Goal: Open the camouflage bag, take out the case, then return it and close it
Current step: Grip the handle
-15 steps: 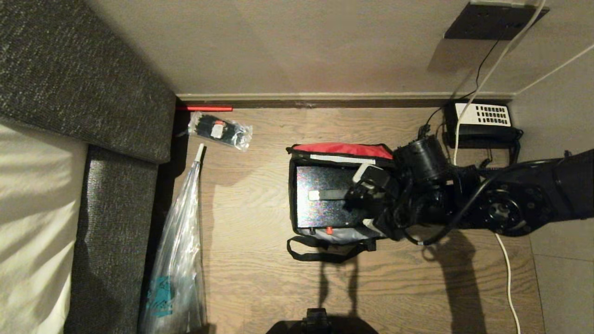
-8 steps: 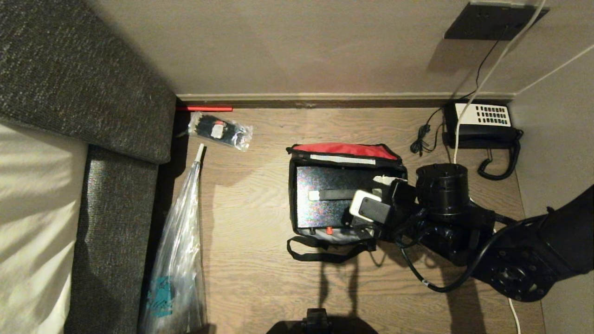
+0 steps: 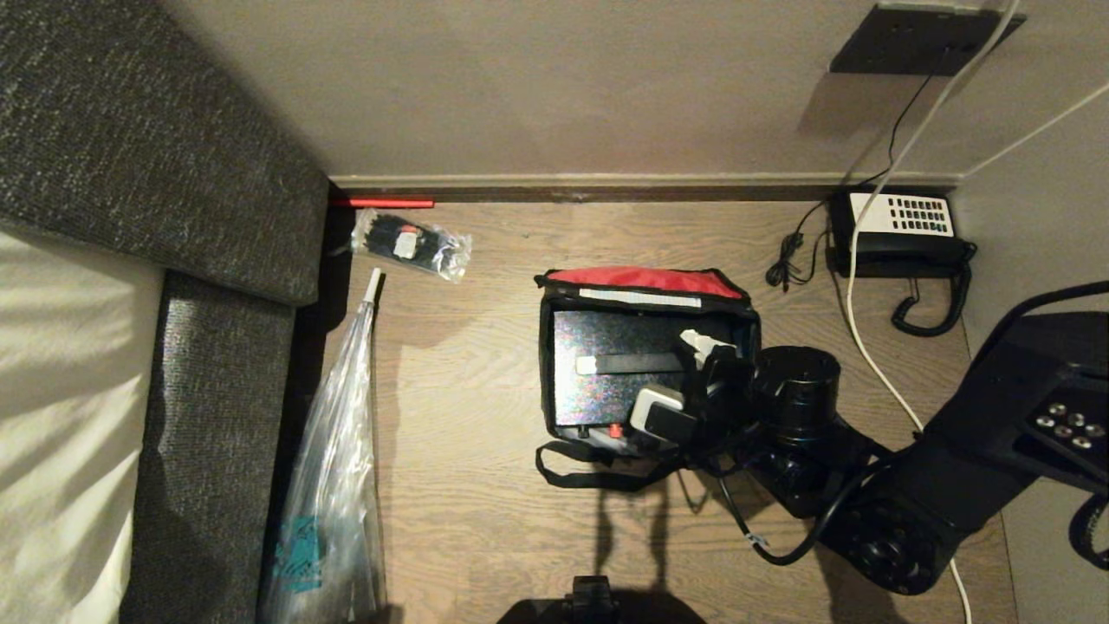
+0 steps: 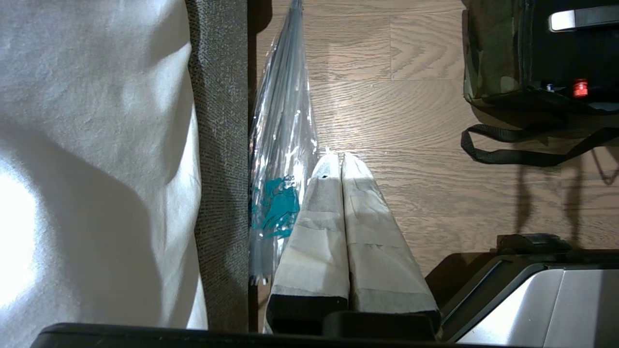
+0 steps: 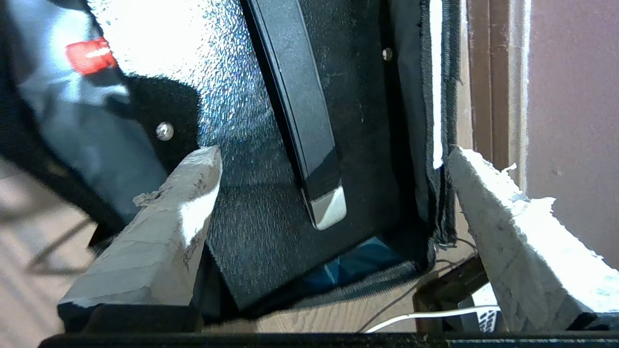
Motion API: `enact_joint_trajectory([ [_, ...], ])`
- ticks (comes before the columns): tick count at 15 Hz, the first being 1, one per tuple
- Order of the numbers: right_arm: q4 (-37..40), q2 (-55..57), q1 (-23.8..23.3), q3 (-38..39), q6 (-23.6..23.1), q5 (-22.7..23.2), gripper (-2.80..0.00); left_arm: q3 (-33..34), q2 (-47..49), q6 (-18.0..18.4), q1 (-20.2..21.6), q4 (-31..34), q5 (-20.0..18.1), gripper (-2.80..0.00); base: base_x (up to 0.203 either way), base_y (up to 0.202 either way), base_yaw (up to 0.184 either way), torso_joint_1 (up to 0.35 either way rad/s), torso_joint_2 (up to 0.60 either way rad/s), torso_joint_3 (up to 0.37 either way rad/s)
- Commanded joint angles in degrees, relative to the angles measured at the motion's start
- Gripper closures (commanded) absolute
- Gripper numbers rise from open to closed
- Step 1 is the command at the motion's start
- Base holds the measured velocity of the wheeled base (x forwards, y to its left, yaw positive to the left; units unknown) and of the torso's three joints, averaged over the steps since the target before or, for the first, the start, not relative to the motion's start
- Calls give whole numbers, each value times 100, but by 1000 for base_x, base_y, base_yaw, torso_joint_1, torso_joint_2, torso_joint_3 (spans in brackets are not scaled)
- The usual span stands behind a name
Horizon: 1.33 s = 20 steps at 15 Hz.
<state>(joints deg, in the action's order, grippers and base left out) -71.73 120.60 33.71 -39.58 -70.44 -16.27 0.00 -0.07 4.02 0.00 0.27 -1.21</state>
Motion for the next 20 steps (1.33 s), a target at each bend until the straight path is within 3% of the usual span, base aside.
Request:
enact_joint_trajectory([
  [1, -331, 393, 4, 3, -196, -41, -280, 9, 7, 2, 0, 0, -2, 0, 0, 0, 0, 0, 0, 0],
  [3, -502, 543, 4, -85, -209, -64, -280, 9, 7, 2, 0, 0, -2, 0, 0, 0, 0, 0, 0, 0],
  [5, -604, 669, 1, -188, -219, -381, -280, 9, 7, 2, 0, 0, -2, 0, 0, 0, 0, 0, 0, 0],
  [20, -843, 1229, -4, -1060, -242, -719, -280, 9, 7, 2, 0, 0, -2, 0, 0, 0, 0, 0, 0, 0],
])
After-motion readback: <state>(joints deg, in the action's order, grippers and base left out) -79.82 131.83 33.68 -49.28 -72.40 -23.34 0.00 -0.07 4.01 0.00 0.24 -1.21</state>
